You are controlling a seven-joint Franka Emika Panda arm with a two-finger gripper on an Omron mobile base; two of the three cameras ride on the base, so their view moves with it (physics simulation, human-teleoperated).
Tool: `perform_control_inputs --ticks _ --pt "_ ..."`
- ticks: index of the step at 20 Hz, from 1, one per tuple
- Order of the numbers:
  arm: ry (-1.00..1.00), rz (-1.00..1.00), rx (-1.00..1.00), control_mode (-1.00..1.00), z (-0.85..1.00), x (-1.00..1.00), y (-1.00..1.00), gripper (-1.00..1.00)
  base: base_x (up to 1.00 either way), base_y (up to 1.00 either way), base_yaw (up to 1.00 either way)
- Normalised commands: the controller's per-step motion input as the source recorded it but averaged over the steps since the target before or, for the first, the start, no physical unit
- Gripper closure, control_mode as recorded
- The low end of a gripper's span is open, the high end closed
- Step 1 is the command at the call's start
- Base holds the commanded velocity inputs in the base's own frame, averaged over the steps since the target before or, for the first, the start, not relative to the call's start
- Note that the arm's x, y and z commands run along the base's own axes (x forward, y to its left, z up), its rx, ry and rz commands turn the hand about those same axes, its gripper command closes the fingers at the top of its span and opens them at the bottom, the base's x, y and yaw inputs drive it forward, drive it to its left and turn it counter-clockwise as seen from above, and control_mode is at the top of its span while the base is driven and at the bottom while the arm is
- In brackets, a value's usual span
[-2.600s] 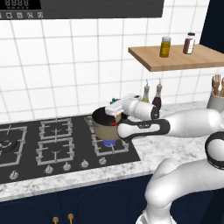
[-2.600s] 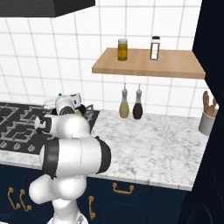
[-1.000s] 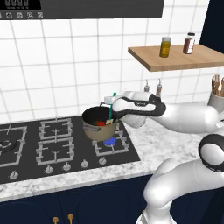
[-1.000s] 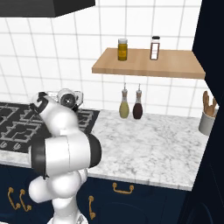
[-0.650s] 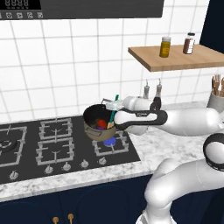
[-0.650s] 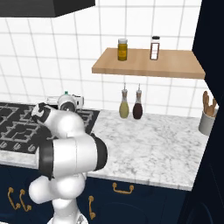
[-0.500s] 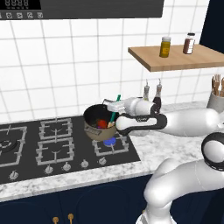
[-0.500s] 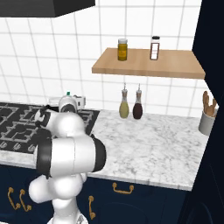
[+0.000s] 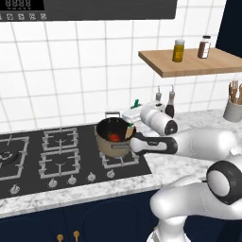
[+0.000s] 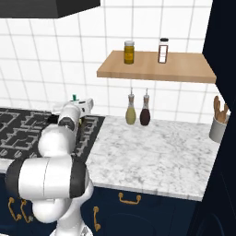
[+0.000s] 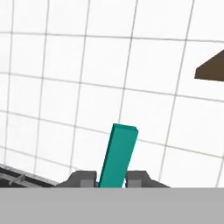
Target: Put the tomato and eggplant in the pot. Retrieve the spatula and lightly stir the vegetables in the pot.
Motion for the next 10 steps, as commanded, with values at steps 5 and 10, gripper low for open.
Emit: perform_control_inputs --ticks 5,10 --pt "0.17 -0.08 0.00 -1.00 0.57 -0.02 0.33 1.00 0.00 0.00 0.00" --pt "0.05 0.00 0.01 -1.00 -0.14 -0.02 0.35 1.00 0.00 0.00 0.00"
